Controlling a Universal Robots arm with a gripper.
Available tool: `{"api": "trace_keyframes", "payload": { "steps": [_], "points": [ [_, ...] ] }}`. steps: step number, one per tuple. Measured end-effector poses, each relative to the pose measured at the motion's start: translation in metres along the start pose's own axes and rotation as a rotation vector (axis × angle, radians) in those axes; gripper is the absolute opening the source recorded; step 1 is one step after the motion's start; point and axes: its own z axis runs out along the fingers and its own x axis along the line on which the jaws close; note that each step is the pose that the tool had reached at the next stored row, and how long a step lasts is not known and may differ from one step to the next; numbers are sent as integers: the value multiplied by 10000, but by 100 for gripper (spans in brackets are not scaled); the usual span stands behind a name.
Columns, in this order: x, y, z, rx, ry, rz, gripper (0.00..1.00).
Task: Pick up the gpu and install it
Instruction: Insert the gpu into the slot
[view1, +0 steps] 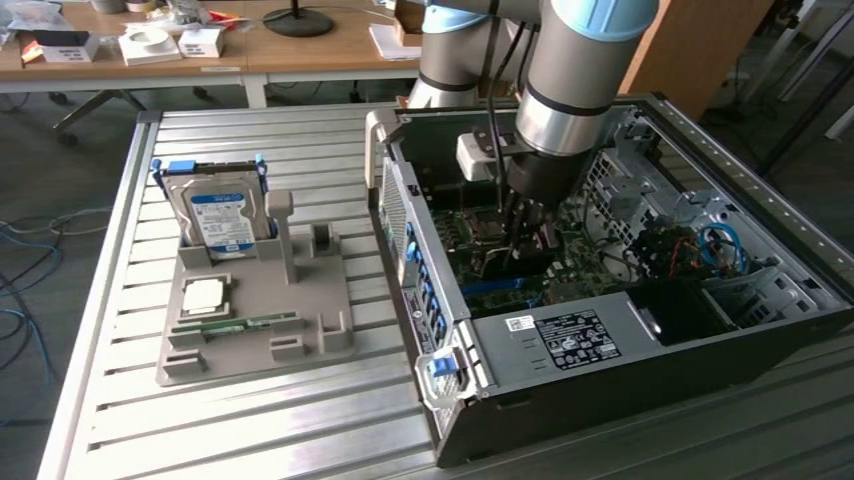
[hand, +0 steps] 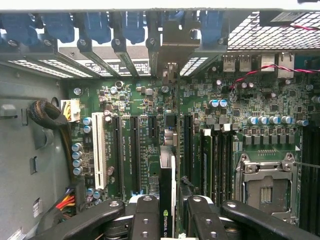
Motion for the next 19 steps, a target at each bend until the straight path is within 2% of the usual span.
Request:
{"api": "trace_keyframes", "payload": {
  "steps": [19],
  "points": [
    [1,14,20,0,0,-2,26]
  ]
}}
